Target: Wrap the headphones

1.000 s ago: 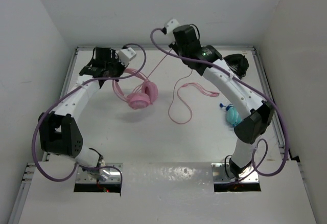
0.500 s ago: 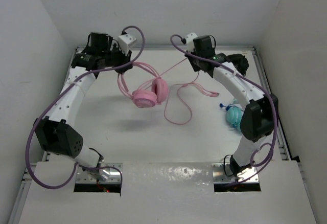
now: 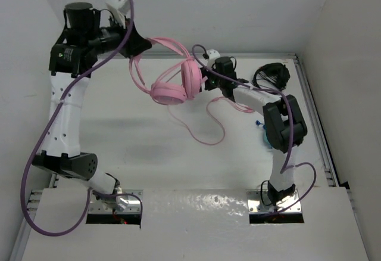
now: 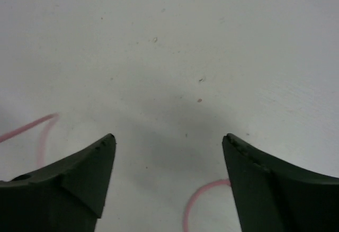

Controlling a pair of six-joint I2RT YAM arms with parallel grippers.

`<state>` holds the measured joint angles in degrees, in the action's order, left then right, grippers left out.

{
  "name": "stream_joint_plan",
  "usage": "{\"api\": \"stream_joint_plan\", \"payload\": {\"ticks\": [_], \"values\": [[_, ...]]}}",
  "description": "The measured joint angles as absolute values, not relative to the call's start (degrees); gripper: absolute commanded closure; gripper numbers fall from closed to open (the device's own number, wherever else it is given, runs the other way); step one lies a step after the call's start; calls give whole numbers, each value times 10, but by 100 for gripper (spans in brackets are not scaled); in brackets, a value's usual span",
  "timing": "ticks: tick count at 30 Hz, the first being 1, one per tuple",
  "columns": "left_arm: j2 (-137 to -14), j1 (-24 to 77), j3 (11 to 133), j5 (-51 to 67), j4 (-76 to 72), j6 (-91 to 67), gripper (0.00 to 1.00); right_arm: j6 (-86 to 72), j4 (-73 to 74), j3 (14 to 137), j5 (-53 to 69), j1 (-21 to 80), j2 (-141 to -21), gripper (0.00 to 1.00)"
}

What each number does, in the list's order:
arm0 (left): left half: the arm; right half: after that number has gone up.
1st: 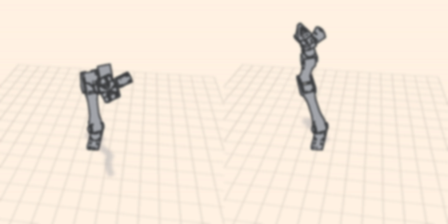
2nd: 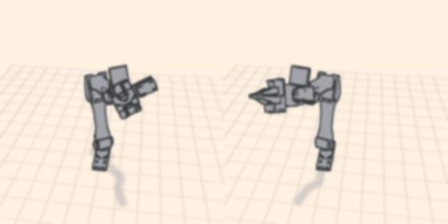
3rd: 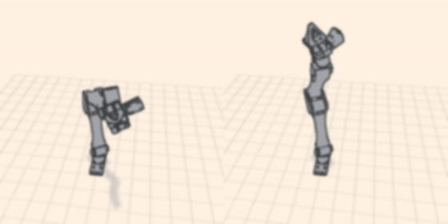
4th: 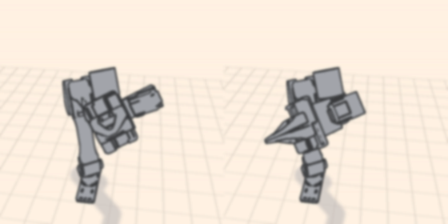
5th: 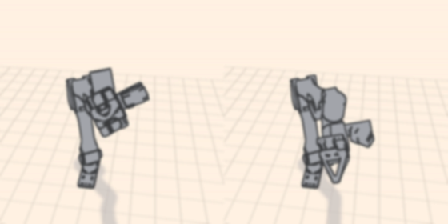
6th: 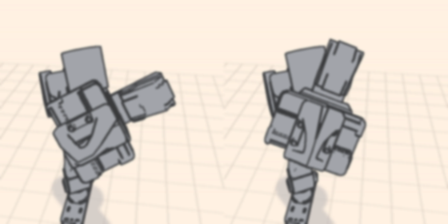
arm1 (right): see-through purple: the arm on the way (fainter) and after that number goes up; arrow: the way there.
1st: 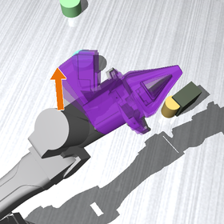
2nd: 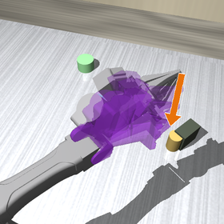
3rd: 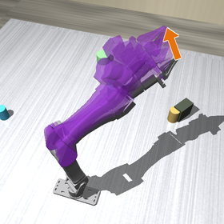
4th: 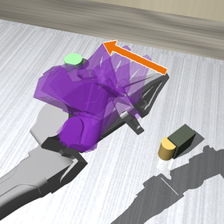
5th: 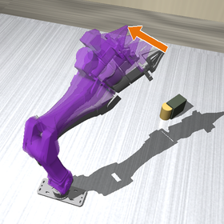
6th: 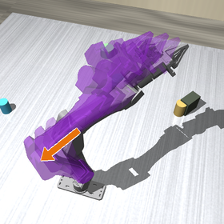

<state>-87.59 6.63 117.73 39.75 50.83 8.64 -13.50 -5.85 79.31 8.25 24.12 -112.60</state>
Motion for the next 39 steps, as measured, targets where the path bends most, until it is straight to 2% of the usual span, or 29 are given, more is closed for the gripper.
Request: {"api": "stream_joint_plan", "payload": {"ticks": [5, 10, 16, 21, 25, 29, 35, 36, 39], "values": [[-893, 36, 1275, 438, 495, 18, 100, -183, -152, 744, 107, 247, -1175, 13], [-900, 3, 1299, 471, 472, -33, 100, -194, -229, 671, 164, 252, -1160, 13], [-925, -27, 1304, 467, 455, -58, 100, -155, -204, 500, 144, 251, -1013, 8], [-951, -28, 1315, 465, 447, -68, 100, -79, -167, 448, 125, 244, -884, 6], [-958, -28, 1325, 464, 446, -74, 100, -5, -163, 429, 155, 248, -846, 6], [-958, -28, 1348, 459, 443, -76, 100, 42, -167, 407, 151, 296, -865, 5], [-958, -28, 1365, 456, 430, -76, 100, 46, -176, 467, 75, 397, -995, 4], [-958, -28, 1365, 455, 431, -76, 100, 40, -176, 480, 63, 399, -1012, 5], [-959, -28, 1365, 454, 431, -76, 100, 17, -176, 509, 41, 395, -1048, 16]]}}
